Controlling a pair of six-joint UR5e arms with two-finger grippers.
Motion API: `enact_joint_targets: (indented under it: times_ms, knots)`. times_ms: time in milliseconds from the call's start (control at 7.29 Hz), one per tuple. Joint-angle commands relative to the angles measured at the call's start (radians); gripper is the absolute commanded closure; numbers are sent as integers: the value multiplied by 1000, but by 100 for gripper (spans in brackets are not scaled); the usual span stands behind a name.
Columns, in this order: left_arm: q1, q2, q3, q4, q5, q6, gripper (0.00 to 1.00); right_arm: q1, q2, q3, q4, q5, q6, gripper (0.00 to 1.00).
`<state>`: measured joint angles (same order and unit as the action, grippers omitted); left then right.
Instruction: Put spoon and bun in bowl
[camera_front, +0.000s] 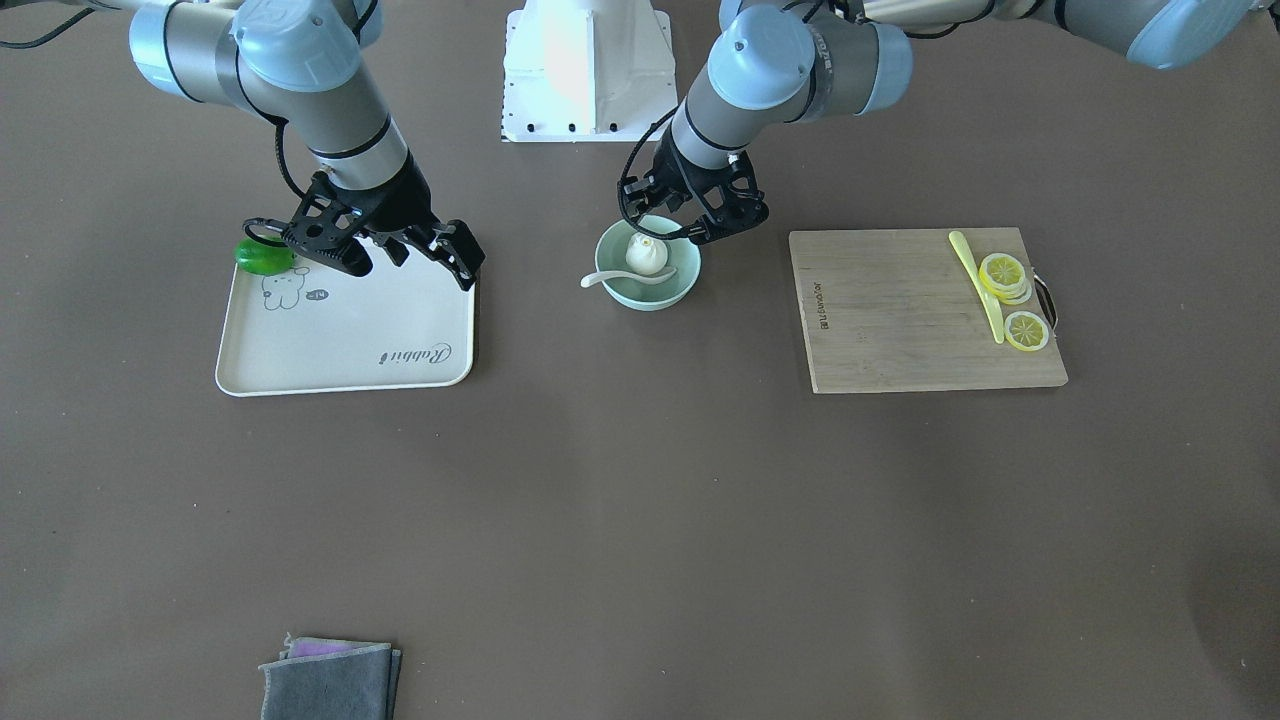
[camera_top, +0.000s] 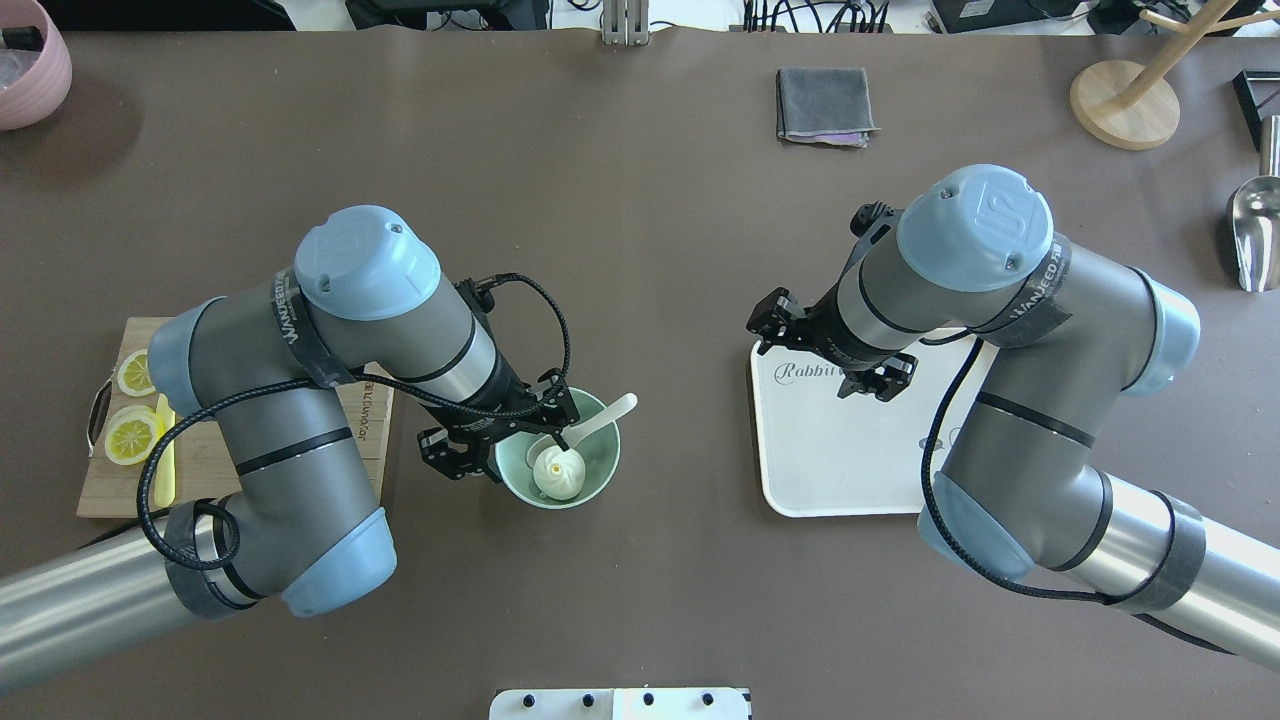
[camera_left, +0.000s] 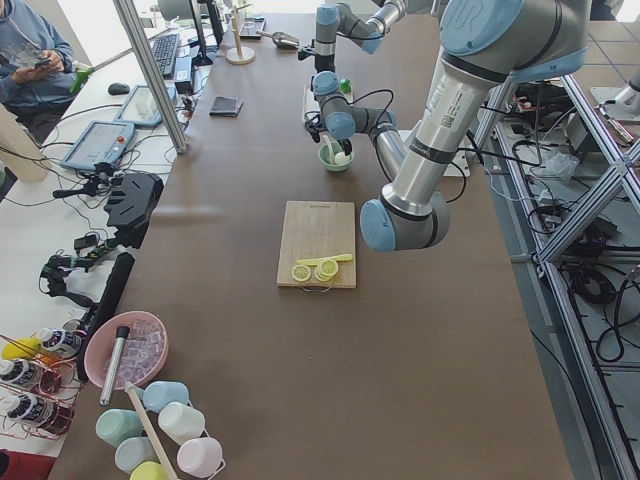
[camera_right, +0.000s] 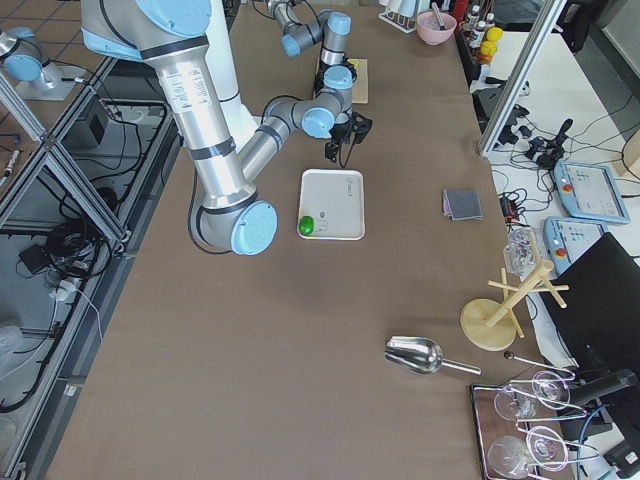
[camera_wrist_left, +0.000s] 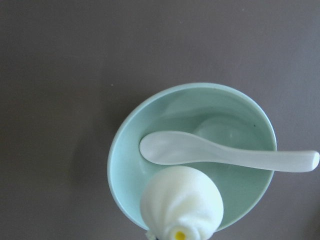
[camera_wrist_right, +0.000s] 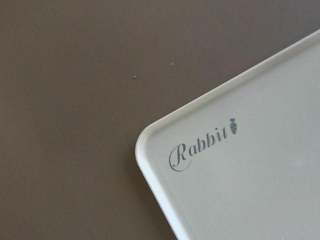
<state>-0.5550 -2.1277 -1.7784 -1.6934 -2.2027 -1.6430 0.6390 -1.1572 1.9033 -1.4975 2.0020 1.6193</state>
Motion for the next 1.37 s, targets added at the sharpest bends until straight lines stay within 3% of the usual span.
enact_joint_targets:
  times_ms: [0,275,549,686,961,1235]
  knots:
    - [-100,86,0,6,-8,238,2,60,-36,-6,-1,56,-100,0]
    - [-230,206,7,11,-12,517,2,124,-116,-9,-1,82,-311,0]
    - [-380,335,40,14,-70,876,2,275,-215,-12,2,232,-504,0]
    - [-448,375,53,29,-98,1028,2,325,-255,-16,-3,241,-621,0]
    - [-587,417,59,136,-98,1296,2,503,-343,-71,-4,331,-915,0]
    - [-750,443,97,266,-97,1599,2,650,-380,-160,-4,366,-1161,0]
